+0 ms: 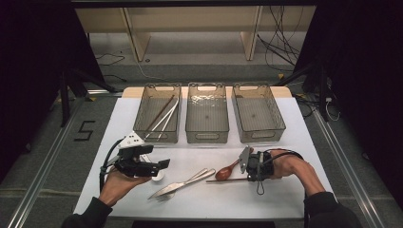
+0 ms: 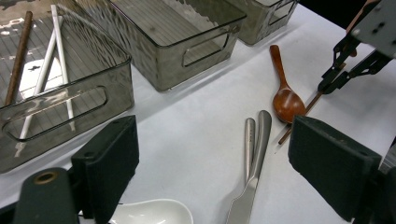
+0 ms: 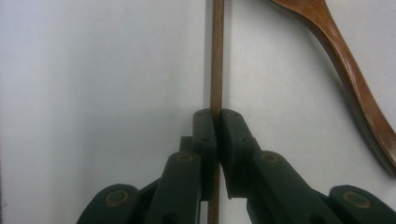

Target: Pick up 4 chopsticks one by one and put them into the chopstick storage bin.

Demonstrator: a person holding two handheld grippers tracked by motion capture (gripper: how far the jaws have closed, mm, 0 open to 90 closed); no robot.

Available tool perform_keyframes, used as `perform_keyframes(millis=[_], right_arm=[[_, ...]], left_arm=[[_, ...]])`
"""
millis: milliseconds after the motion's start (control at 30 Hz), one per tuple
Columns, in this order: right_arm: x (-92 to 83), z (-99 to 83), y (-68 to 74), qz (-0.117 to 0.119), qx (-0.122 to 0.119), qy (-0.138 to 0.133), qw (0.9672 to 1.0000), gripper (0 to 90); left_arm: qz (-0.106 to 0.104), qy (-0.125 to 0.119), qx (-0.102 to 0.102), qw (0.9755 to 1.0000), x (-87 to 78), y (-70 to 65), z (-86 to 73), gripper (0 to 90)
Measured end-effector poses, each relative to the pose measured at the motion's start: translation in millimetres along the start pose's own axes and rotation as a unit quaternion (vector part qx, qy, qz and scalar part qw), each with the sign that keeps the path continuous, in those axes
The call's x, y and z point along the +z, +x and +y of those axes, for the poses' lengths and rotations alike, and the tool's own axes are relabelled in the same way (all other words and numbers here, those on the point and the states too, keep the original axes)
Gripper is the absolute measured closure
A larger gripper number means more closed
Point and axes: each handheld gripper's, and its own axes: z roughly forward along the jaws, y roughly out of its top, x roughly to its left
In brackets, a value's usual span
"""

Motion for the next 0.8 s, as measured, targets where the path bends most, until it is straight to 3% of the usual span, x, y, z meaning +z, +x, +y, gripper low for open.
perform_keyframes(millis=[233, 333, 500, 800], right_arm=[[-22.1, 7.0, 9.5, -0.015, -0.01, -0.06, 0.998, 85.8], [-30.3, 12.4, 13.9, -0.025, -0.018, -0.072, 0.9969, 85.8], [-38.8, 24.8, 19.8, -0.041, -0.036, -0.079, 0.9954, 85.8], [-45.8, 35.2, 23.9, -0.063, -0.051, -0.076, 0.9939, 85.8]], left_arm=[[-0.008, 0.008, 0.008, 0.9999, 2.3, -4.0, 0.7, 15.8], [-0.013, 0.013, 0.016, 0.9997, 3.7, -6.6, 1.6, 15.8], [-0.026, 0.025, 0.033, 0.9988, 7.7, -14.8, 5.4, 15.8], [-0.053, 0.063, 0.075, 0.9938, 26.1, -36.3, 14.7, 16.0]])
